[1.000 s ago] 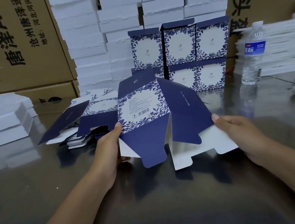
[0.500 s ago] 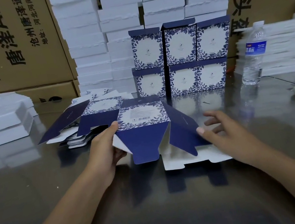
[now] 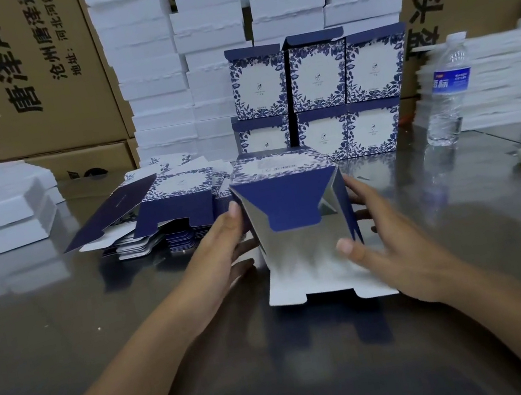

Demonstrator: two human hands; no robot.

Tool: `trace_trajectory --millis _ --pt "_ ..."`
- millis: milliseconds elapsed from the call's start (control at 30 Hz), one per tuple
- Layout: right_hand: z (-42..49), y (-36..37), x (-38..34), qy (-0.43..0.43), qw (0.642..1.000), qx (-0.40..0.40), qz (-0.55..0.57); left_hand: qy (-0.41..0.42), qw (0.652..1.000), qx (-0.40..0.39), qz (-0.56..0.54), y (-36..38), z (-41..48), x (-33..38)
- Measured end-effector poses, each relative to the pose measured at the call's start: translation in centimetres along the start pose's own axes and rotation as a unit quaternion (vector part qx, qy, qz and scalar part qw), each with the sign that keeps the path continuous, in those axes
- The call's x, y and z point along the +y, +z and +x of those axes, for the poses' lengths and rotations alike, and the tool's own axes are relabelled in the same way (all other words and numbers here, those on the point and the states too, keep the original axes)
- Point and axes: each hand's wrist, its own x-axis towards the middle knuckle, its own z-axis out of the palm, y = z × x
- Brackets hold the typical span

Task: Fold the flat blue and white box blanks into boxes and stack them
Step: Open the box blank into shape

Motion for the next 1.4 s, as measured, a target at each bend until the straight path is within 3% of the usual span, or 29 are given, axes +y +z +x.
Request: trace_trajectory --millis 200,433,667,833,1067,1233,1400 --pt "0.2 -0.1 -0.1 0.004 0.99 0.115 0.082 0.064 0.994 -0.072 0.055 -0.9 -0.1 -0.9" --pt "1.1 -0.2 0.2 0.062 0.948 0.175 0.26 0.097 0.975 -0.16 0.117 -0.3 -0.5 -0.4" --pt "1.1 0.3 0.4 0.063 0.961 0.184 0.198 0.125 0.982 -0.044 0.134 -0.2 -0.7 -0.1" --pt "0.4 0.5 -0.1 0.038 0.985 0.127 0.109 0.148 0.983 0.001 0.11 -0.6 -0.3 -0.3" --pt "0.5 0.8 -0.6 0.034 0.982 0.105 0.154 0.168 0.978 0.092 0.087 -0.1 -0.4 -0.2" --pt "0.5 0.9 -0.2 0.022 0.984 0.103 0.145 0.152 0.969 0.114 0.159 0.4 -0.7 -0.2" --pt "-0.1 0.6 -0.7 0.004 0.991 0.134 -0.031 0.166 0.932 0.176 0.27 0.9 -0.9 -0.2"
